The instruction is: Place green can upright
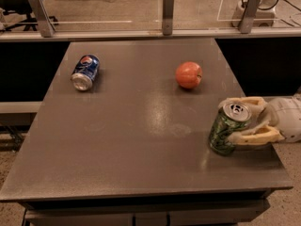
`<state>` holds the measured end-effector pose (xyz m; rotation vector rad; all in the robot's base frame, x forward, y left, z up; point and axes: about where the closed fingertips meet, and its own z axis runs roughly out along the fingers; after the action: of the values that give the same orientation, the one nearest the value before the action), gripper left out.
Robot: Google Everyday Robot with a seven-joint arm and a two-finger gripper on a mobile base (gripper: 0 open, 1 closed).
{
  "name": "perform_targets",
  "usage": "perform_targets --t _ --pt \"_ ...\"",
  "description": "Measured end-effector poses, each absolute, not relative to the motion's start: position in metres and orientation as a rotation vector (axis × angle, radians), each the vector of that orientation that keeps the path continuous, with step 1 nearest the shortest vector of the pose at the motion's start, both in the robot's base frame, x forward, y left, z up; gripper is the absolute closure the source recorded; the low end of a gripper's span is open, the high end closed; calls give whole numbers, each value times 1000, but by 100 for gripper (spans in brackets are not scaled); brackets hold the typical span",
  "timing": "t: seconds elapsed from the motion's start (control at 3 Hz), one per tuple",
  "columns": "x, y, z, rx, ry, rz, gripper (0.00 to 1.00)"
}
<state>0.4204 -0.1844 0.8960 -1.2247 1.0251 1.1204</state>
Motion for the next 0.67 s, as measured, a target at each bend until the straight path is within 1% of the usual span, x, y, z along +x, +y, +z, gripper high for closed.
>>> perform_targets --t 0.33,0.67 --pt "422 -183 895 -1221 1025 1124 0" --pt "424 -192 906 -1237 1059 1083 0"
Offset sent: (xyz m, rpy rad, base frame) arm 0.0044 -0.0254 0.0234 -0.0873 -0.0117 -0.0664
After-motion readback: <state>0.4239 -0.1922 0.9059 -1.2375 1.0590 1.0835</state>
